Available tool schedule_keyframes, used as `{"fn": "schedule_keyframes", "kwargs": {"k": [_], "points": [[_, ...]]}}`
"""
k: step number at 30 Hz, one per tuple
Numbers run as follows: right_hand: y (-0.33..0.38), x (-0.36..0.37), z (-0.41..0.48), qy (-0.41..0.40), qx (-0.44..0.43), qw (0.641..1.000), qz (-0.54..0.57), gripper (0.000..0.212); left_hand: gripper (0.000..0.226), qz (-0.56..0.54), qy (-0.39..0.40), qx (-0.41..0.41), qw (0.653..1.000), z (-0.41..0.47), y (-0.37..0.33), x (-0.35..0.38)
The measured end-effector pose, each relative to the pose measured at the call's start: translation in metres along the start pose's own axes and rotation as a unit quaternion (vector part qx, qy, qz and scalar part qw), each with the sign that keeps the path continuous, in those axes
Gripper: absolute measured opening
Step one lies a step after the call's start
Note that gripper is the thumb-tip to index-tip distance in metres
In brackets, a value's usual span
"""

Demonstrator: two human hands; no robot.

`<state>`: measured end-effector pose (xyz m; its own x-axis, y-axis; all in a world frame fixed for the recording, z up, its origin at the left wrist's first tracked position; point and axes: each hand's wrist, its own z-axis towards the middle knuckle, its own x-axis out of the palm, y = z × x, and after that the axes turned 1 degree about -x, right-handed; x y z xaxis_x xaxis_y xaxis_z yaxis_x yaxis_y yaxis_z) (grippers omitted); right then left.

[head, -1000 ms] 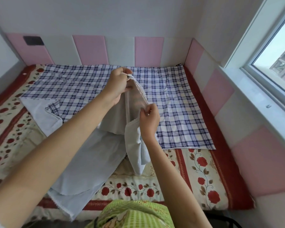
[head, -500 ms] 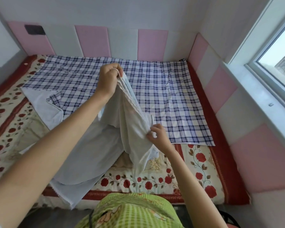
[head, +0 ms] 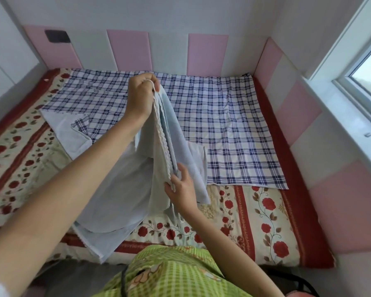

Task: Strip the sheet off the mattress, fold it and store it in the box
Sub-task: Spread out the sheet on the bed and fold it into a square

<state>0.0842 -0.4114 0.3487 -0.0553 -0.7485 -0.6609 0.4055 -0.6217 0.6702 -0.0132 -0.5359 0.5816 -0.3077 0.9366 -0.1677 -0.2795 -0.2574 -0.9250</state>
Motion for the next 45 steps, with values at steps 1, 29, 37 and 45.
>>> {"fn": "schedule_keyframes", "kwargs": {"k": [1,29,37,45], "points": [[0.007,0.006,0.002,-0.006,0.025,1.000,0.005,0.018,0.020,0.003,0.000,0.001,1.000,-0.001,-0.001,-0.001],[-0.111,-0.147,0.057,0.000,0.202,0.969,-0.143,0.029,0.042,-0.019,-0.112,-0.007,0.994,0.010,-0.001,-0.008],[-0.088,-0.205,0.081,-0.158,0.191,0.944,-0.220,0.028,0.040,0.025,-0.106,-0.005,0.994,0.036,0.015,-0.017],[-0.087,-0.223,0.098,-0.191,0.204,0.933,-0.225,0.026,0.037,0.021,-0.141,-0.004,0.990,0.052,0.015,-0.032]]}}
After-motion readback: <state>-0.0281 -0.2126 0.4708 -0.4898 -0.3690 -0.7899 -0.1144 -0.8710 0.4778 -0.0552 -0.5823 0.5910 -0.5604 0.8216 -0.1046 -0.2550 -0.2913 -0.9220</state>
